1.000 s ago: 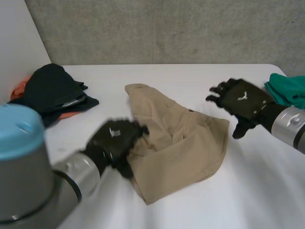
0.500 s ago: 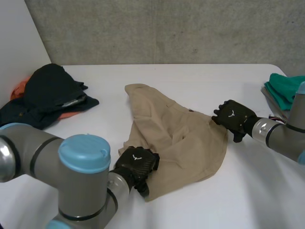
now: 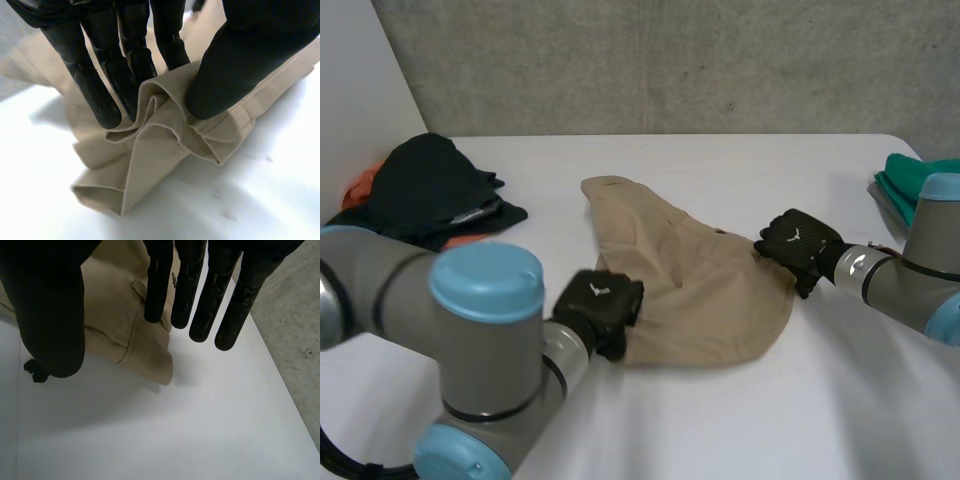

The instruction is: Fold the laundry.

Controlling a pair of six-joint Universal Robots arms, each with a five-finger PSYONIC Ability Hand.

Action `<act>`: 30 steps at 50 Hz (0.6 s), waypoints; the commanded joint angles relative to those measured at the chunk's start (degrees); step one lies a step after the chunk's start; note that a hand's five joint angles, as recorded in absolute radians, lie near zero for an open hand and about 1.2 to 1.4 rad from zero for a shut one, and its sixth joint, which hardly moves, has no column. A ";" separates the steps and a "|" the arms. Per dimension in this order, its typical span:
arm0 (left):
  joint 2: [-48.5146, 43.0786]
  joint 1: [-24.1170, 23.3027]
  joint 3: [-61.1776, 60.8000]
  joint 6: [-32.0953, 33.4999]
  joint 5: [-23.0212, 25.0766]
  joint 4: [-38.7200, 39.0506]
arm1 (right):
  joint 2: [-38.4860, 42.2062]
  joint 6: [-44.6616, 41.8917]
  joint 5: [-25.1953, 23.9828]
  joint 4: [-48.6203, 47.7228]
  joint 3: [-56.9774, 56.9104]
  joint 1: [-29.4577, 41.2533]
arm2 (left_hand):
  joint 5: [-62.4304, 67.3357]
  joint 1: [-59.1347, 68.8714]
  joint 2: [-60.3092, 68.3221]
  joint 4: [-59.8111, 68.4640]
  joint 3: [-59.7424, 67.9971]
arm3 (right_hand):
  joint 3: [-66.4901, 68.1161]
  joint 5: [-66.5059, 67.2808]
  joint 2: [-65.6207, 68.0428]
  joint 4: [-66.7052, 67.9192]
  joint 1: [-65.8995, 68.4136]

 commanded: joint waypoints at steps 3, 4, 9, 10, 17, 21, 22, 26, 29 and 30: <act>6.74 3.12 0.33 -0.01 0.01 -0.04 | -0.61 0.94 -0.02 -0.08 -0.14 0.80 | 13.51 17.81 11.73 11.52 12.32 | 3.70 4.09 2.94 3.72 7.99; 7.09 3.12 0.41 -0.01 0.01 -0.04 | -0.61 1.03 -0.02 -0.08 -0.23 0.97 | 13.51 17.81 11.73 11.52 12.32 | 3.70 4.09 2.94 3.72 7.99; 8.50 3.29 0.94 -0.09 0.01 0.05 | -0.52 2.87 -0.02 0.01 -0.67 2.03 | 13.51 17.81 11.73 11.52 12.32 | 5.20 5.60 4.45 5.23 9.50; 8.77 3.38 1.03 -0.09 -0.08 0.05 | -0.61 3.92 -0.10 0.01 -0.67 2.29 | 13.51 17.81 11.73 11.52 12.32 | 7.37 7.77 6.62 7.40 11.67; 11.32 4.08 1.21 -0.18 0.01 0.14 | -0.61 10.60 -2.56 0.01 -2.16 2.82 | 13.51 17.81 11.73 11.52 12.32 | 42.96 43.36 42.21 42.99 47.26; 12.72 4.70 1.47 -0.18 0.01 0.14 | -0.52 17.18 -2.92 0.01 -3.30 2.73 | 13.51 17.81 11.73 11.52 12.32 | 43.00 43.39 42.24 43.03 47.29; 13.25 5.31 1.56 -0.18 -0.08 0.14 | -0.61 18.24 -2.92 0.19 -3.56 2.73 | 13.51 17.81 11.73 11.52 12.32 | 43.00 43.39 42.24 43.03 47.29; 15.18 7.68 1.73 -0.27 0.19 0.14 | -1.74 25.54 -3.00 1.50 -4.45 2.56 | 13.51 17.81 11.73 11.52 12.32 | 43.00 43.39 42.24 43.03 47.29; 17.20 8.74 2.08 -0.27 0.45 0.14 | -5.34 29.94 -3.09 4.13 -4.36 2.03 | 13.51 17.81 11.73 11.52 12.32 | 43.00 43.39 42.24 43.03 47.29; 17.81 8.92 2.17 -0.27 0.45 0.14 | -6.74 30.29 -3.09 5.01 -4.18 1.85 | 13.51 17.81 11.73 11.52 12.32 | 43.00 43.39 42.24 43.03 47.29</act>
